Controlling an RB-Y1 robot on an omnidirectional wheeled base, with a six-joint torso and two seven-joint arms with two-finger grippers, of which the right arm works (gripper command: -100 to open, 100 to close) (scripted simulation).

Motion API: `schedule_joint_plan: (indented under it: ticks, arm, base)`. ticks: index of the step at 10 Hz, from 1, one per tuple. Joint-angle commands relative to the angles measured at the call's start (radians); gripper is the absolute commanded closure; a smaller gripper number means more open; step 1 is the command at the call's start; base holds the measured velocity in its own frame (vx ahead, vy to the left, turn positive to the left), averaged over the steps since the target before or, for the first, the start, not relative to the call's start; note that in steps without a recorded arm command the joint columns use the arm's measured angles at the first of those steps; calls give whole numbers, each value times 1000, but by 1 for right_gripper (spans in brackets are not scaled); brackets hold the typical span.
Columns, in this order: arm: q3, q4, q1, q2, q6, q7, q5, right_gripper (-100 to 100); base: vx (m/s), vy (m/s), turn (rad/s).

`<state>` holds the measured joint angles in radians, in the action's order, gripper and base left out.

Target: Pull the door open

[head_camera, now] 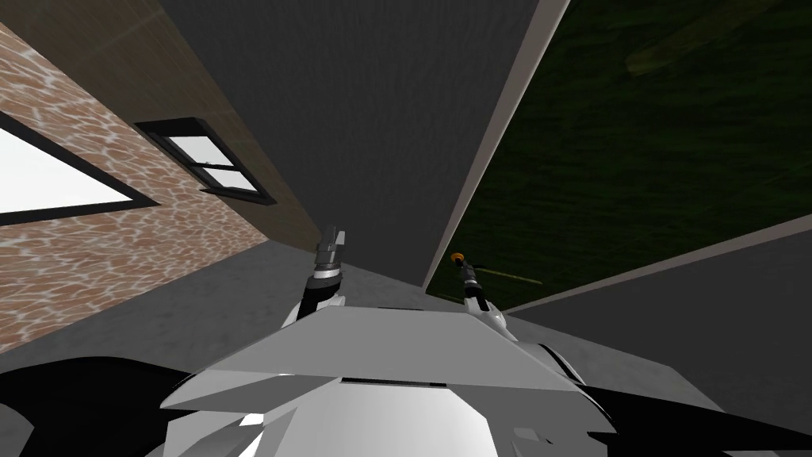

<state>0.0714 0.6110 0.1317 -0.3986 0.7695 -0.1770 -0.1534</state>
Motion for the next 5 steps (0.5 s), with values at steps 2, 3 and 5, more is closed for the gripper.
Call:
schedule_joint_plan:
  ticks: [2,3,5]
  arm:
    - [-27,9,-13,-14,11,-28,13,100]
    - [-39,12,-18,-21,16,-41,19,100]
    - [-62,19,-26,-36,27,-67,30,100]
  base:
    - [-184,-60,94]
    - [-192,-70,104]
    - [-211,-69,110]
